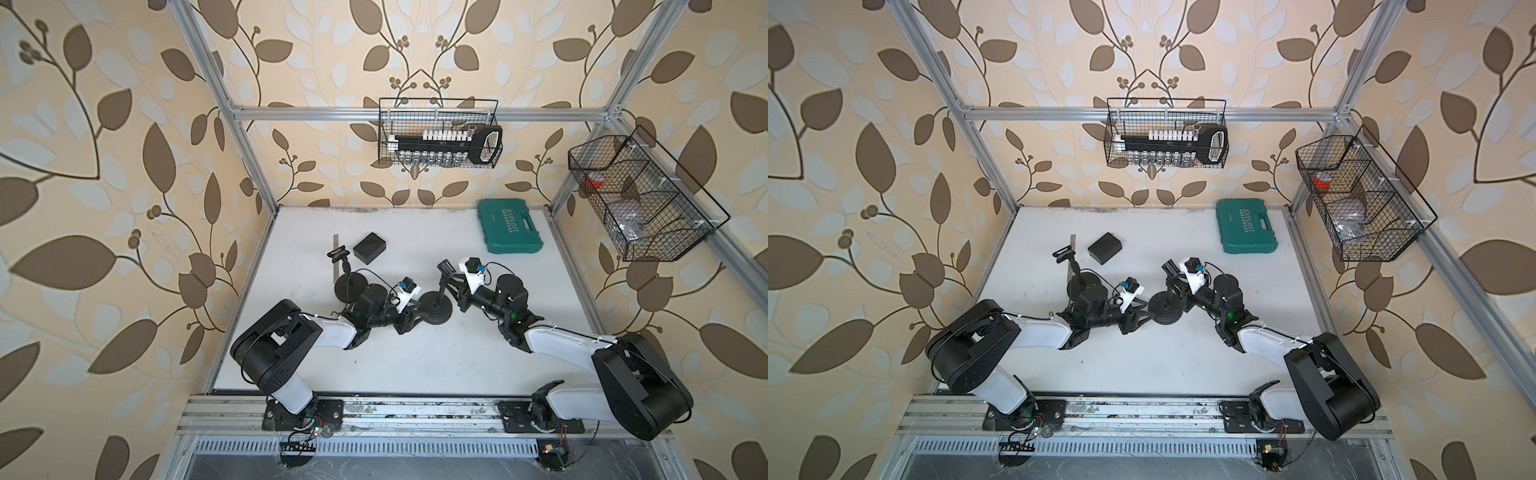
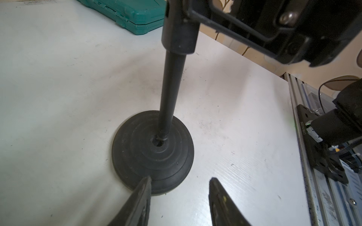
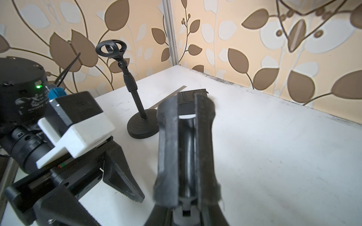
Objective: Assemble a microphone stand
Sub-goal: Hold the microphone stand pole at the microphone stand base.
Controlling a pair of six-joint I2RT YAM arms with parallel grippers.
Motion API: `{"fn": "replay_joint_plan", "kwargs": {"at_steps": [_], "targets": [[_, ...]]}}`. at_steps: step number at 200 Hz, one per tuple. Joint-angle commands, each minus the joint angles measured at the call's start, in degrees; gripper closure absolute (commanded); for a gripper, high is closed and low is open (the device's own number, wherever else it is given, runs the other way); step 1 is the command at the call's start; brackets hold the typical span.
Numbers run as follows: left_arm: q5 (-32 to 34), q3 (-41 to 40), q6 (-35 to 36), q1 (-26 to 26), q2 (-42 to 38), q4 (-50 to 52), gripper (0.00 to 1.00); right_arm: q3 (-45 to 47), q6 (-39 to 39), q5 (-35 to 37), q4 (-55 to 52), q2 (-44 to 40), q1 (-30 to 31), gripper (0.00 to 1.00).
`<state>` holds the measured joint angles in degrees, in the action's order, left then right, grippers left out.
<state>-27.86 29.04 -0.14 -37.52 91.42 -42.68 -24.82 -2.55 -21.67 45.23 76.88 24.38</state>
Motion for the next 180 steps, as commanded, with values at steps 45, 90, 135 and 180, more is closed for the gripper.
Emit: {"fn": "replay_joint_plan", "kwargs": {"at_steps": [45, 90, 135, 180], "targets": [[1.05, -0.22, 0.1, -0.23, -0.53, -1.09, 0.52, 0.9, -1.15, -0.29, 2.83, 1.23, 1.24, 0.93], [1.44, -0.97, -0.28, -0.25, 0.07, -3.03, 0.52, 1.86, -1.24, 1.96, 5.29, 3.47, 1.9, 0.94], [2.49, 0.29, 0.14, -0.28, 1.51, -3.59, 0.51, 3.82, 0.87, 6.52, 5.05, 4.53, 2.63, 0.94], [0.08, 3.59, 0.91, -0.22, 4.84, -6.49, 0.51, 4.06, 4.64, 17.35, 3.56, 5.05, 10.37, 0.94]]}}
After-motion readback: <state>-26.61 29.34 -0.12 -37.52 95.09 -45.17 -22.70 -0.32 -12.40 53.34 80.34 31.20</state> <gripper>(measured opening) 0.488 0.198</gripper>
